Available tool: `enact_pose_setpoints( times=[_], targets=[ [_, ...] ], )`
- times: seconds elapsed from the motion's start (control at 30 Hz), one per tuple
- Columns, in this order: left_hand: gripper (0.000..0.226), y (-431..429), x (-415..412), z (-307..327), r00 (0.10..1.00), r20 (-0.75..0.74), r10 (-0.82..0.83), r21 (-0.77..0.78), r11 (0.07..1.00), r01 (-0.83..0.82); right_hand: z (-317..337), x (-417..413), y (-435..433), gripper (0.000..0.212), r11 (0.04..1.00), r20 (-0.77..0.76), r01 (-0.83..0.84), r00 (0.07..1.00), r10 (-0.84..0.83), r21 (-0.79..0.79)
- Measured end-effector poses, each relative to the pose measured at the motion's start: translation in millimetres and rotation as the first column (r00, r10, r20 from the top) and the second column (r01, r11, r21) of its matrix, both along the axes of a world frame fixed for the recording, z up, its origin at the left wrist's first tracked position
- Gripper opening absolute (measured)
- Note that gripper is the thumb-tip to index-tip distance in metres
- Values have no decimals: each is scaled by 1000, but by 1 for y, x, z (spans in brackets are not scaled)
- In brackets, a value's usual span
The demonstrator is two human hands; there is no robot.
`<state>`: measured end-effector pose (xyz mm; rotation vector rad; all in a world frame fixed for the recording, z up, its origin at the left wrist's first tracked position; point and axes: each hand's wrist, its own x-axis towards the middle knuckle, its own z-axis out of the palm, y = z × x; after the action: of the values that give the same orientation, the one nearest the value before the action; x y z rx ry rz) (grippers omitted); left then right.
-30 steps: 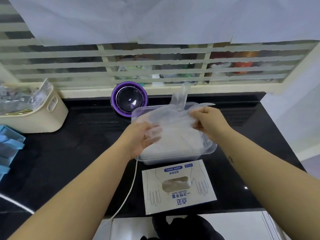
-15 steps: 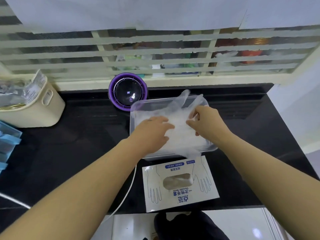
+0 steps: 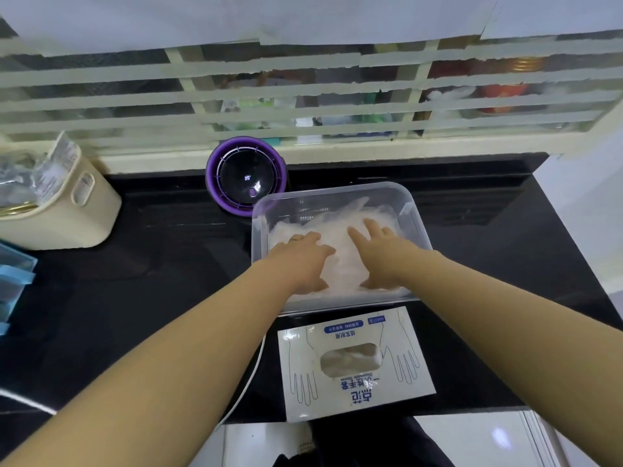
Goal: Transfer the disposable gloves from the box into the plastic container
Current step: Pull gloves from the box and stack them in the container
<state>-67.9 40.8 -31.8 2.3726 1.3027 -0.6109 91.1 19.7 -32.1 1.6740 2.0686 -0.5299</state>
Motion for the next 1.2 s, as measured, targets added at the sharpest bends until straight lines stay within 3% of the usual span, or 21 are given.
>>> enact_pose_setpoints(
  times=[0.23, 0.4, 0.47, 0.57, 0.67, 0.77, 0.83, 0.93, 1.0, 1.07, 1.13, 1.2],
  targets=[
    [79, 3, -1, -27, 997, -74, 20, -22, 1000, -22, -35, 1, 9, 83, 998, 82, -24, 996, 30, -66],
    [71, 2, 0, -24, 996, -83, 18, 19, 1000, -16, -13, 5, 9, 91, 992, -58, 27, 998, -34, -126],
    [71, 0, -3, -16, 998, -65, 22, 27, 999, -20, 12, 10, 3, 84, 996, -98, 31, 994, -40, -88],
    [54, -5, -6, 1, 1000, 22, 22, 68, 997, -23, 55, 14, -9, 59, 998, -91, 15, 996, -9, 67],
    [46, -21, -11, 21, 982, 188, 6, 170, 985, -38, 85, 5, -28, 31, 981, -242, 47, 970, 1, 190],
    [36, -48, -27, 33, 893, 439, -94, 343, 937, -70, 91, -11, -60, 21, 999, -353, -23, 935, 34, 34],
    [28, -66, -42, 34, 792, 541, -282, 444, 896, 15, 77, -18, -82, 22, 987, -316, -83, 948, 37, -135],
    [27, -90, -60, 24, 715, 534, -452, 485, 856, 179, 46, -20, -101, 23, 951, -159, -107, 985, 62, -290],
    [31, -107, -66, 11, 738, 480, -474, 433, 860, 271, 24, -20, -110, 21, 945, -41, -119, 993, 112, -305],
    [33, -118, -68, -6, 835, 350, -425, 280, 898, 340, 7, -21, -115, 26, 956, 61, -127, 987, 148, -265],
    [46, -122, -72, -19, 905, 197, -378, 154, 923, 352, -5, -22, -118, 30, 972, 116, -119, 983, 145, -205],
    [53, -123, -74, -22, 917, 169, -362, 134, 930, 343, -11, -25, -118, 26, 980, 150, -131, 977, 154, -153]
  ],
)
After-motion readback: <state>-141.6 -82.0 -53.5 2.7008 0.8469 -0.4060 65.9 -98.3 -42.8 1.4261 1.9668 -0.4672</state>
